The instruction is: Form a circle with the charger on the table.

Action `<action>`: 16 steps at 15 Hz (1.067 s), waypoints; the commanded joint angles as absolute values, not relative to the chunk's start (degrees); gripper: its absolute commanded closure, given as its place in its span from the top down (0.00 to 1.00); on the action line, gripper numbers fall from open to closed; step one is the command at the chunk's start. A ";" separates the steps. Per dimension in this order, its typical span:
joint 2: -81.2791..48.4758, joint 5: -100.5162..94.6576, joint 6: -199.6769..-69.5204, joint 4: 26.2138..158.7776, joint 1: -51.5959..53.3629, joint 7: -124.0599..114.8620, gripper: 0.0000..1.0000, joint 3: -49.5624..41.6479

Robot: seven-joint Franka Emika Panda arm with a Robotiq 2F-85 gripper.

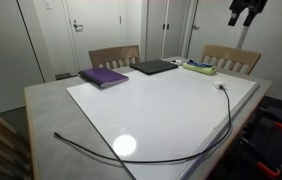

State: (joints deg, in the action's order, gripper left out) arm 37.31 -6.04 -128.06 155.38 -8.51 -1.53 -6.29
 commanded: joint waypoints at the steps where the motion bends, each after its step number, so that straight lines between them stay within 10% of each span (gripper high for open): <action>1: 37.30 -5.76 -127.91 155.27 -8.85 -1.30 1.00 -5.96; 16: 28.24 -5.95 -132.66 154.04 -9.04 0.31 1.00 -7.62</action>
State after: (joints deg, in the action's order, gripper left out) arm 32.91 -6.01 -129.85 155.29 -8.51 -1.15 -6.96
